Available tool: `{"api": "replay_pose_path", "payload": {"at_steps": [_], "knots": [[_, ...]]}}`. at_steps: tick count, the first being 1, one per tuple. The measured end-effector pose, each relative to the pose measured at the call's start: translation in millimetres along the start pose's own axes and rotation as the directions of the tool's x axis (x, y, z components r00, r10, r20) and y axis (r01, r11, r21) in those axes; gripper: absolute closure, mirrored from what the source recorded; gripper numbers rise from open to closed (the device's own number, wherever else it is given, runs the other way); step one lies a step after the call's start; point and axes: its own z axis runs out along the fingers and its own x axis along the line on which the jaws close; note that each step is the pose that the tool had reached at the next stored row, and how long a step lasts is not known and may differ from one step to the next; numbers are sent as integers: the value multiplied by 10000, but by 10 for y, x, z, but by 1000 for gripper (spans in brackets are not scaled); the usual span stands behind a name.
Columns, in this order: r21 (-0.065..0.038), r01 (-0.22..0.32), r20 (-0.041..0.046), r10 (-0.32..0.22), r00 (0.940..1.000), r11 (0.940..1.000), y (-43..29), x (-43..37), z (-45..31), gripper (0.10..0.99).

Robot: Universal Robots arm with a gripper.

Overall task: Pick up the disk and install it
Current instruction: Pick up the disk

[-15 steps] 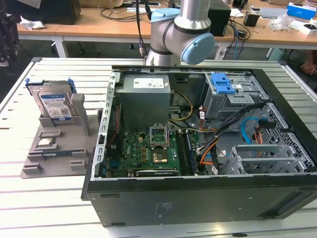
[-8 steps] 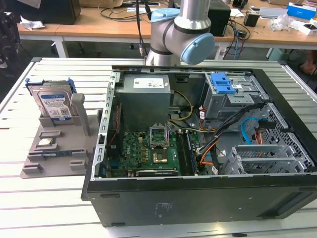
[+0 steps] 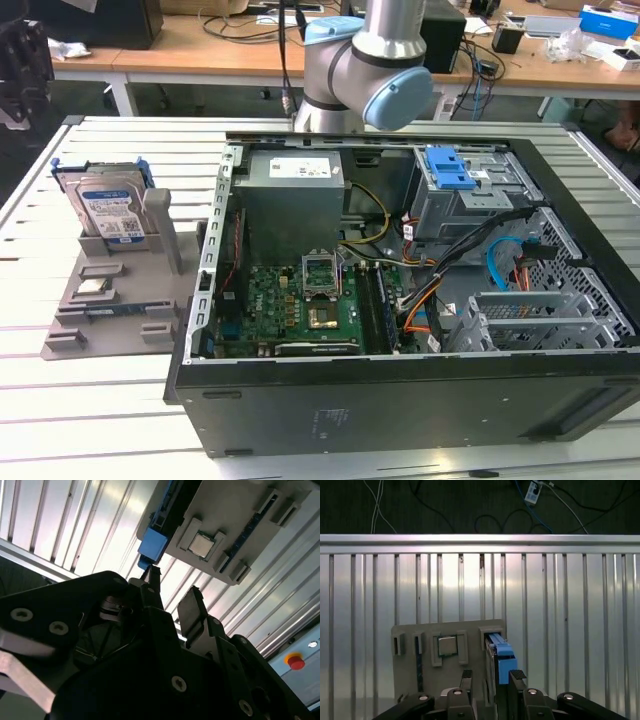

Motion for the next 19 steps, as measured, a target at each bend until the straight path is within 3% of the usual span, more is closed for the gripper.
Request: {"api": "replay_pose_path", "payload": {"at_steps": [8, 16, 19], "knots": [[-1, -3, -3, 3, 10000, 10000, -71, -30, 19, 667], [-9, -2, -9, 2, 10000, 10000, -141, -43, 166, 667], [-7, 8, -8, -8, 10000, 10000, -166, -59, 256, 667]]}}
